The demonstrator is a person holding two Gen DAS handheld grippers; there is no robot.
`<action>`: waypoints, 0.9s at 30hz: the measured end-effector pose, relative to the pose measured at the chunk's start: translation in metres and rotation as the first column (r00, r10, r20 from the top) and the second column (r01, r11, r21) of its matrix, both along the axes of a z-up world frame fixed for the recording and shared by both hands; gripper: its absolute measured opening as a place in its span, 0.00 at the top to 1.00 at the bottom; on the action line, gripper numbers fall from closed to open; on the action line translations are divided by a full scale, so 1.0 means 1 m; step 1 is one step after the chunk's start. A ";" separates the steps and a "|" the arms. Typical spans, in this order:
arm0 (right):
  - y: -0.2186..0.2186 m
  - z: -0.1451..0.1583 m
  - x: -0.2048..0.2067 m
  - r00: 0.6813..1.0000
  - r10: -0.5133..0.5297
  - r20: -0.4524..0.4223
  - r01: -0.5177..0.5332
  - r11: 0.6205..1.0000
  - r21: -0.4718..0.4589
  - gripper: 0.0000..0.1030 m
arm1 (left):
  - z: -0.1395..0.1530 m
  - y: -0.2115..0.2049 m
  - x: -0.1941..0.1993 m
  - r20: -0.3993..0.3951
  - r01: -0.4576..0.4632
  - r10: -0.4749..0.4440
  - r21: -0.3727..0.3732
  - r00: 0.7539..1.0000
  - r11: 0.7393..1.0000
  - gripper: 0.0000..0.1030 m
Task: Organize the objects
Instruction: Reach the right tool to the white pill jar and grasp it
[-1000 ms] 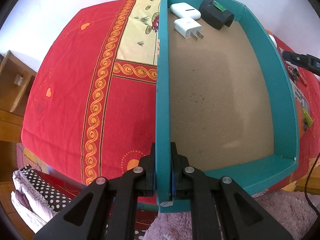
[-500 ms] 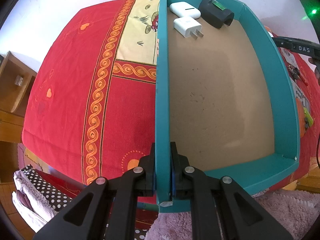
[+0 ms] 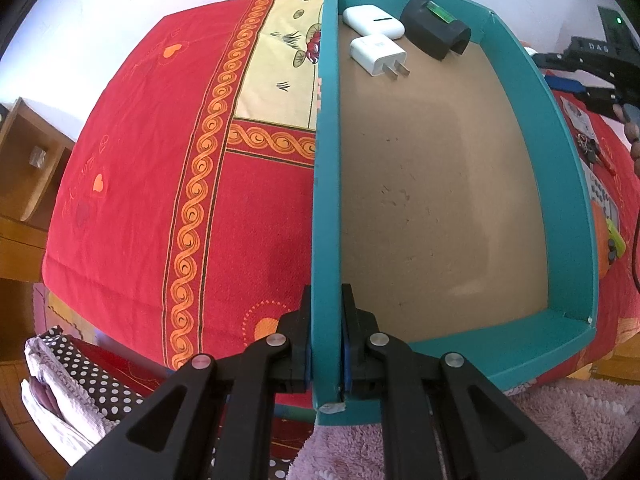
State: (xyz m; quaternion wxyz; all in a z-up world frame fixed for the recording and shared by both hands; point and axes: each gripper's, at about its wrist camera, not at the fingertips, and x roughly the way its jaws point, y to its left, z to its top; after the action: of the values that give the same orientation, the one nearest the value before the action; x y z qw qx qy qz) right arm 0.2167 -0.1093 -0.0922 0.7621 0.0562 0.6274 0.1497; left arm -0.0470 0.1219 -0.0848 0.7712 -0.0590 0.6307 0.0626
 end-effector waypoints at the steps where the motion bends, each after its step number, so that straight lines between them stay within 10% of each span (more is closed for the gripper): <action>1: -0.004 0.000 0.000 1.000 -0.011 0.009 0.011 1.000 -0.022 0.62 | 0.000 0.000 0.000 0.000 -0.001 0.001 -0.001 1.000 1.000 0.91; 11: 0.003 0.002 -0.012 0.991 -0.057 0.118 0.070 0.991 -0.116 0.44 | -0.001 0.005 0.001 -0.004 -0.009 0.009 -0.008 1.000 1.000 0.91; 24: 0.043 -0.022 0.006 0.968 -0.087 0.234 0.145 0.959 -0.243 0.45 | -0.003 0.005 0.000 0.001 -0.005 0.005 -0.001 1.000 1.000 0.91; 27: 0.030 -0.015 0.004 0.966 -0.088 0.242 0.151 0.956 -0.253 0.58 | -0.003 0.003 -0.001 0.002 -0.004 0.004 0.000 1.000 1.000 0.91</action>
State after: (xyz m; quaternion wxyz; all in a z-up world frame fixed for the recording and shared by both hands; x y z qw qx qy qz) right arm 0.2203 -0.0794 -0.1071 0.8372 -0.0273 0.5458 0.0219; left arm -0.0484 0.1251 -0.0879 0.7717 -0.0603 0.6298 0.0642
